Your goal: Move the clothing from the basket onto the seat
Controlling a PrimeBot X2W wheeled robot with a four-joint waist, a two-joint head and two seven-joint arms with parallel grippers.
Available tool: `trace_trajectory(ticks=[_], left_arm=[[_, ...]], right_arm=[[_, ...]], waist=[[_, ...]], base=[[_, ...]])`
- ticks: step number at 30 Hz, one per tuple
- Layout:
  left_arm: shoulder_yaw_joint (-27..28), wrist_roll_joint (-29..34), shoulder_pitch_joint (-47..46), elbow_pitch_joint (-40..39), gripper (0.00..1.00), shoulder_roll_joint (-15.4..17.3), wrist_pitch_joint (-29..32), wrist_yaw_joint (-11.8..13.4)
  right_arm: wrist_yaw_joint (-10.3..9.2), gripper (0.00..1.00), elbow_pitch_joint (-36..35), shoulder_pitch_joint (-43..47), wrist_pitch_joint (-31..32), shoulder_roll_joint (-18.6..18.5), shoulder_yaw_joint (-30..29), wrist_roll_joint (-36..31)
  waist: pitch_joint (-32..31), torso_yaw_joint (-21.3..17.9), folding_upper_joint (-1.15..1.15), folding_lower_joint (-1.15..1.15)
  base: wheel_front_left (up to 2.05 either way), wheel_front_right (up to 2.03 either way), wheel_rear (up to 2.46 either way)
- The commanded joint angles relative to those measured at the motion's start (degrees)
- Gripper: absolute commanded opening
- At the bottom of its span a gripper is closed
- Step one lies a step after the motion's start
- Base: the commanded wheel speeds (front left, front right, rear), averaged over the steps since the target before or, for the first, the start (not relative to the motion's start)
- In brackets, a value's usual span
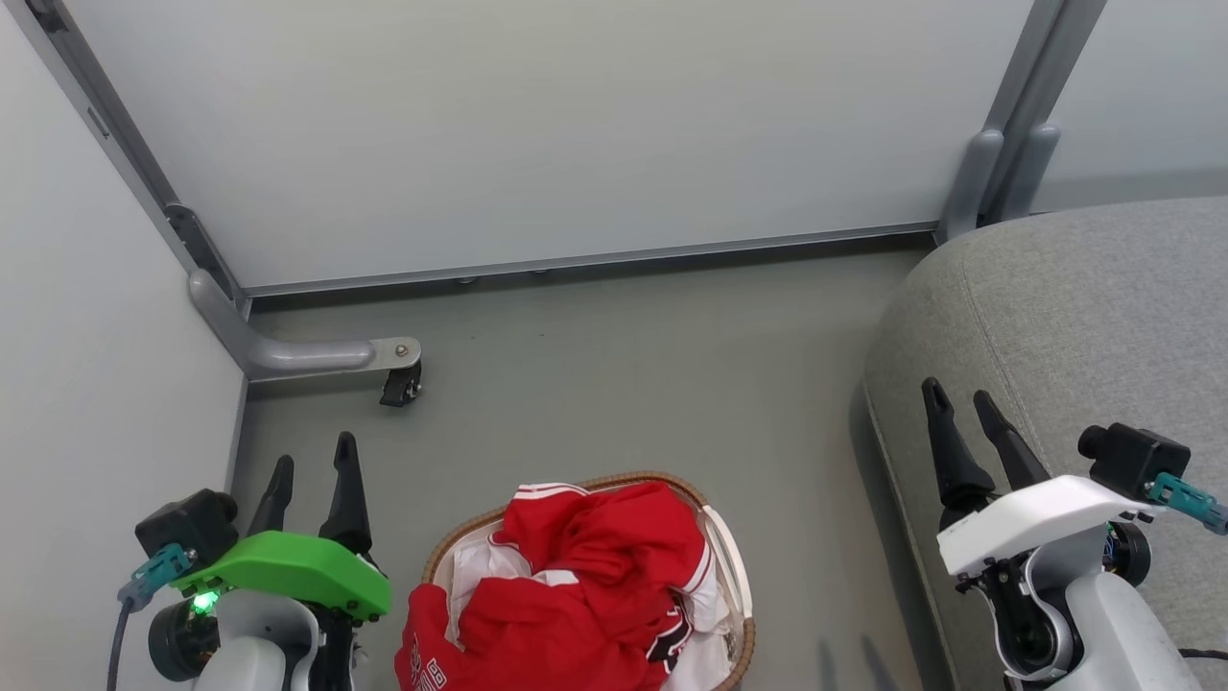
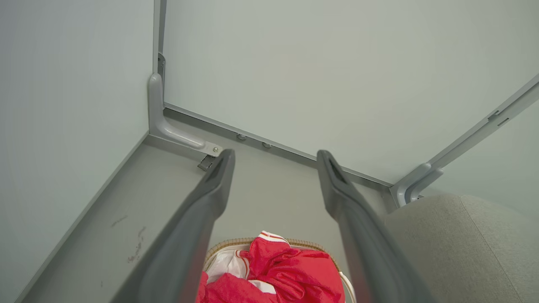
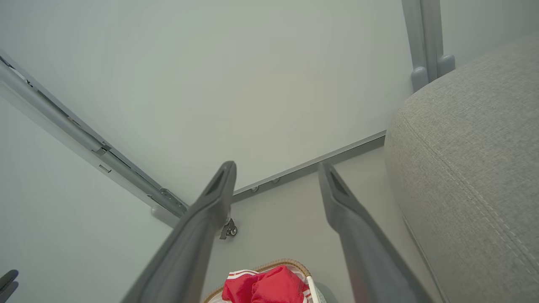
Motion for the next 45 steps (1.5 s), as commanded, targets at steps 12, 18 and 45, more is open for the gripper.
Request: trace_trajectory(ticks=[12, 18, 45], left_arm=[[-2.2, 8.9, -1.7, 0.8, 1.00, 1.0, -2.3, 1.7], [-2.5, 12.1, -1.1, 1.0, 1.00, 0.9, -3.2, 2.3], [-0.2, 23.2, -0.1, 3.5, 1.00, -1.4, -6.6, 0.3]], right_arm=[[0.02, 1.00, 0.7, -1.1, -2.4, -0.1, 0.6, -9.4], [0.02, 1.00, 1.5, -0.7, -3.3, 0.4, 0.3, -13.3], [0.01, 1.00, 2.2, -1.8, -6.8, 1.5, -0.1, -28.1]], waist=[[0.0, 0.0, 0.00, 0.00], [0.1, 0.0, 0.00, 0.00], [2.9, -0.2, 0.00, 0.00]], base=[[0.00, 0.00, 0.00], [0.00, 0.00, 0.00], [0.00, 0.00, 0.00]])
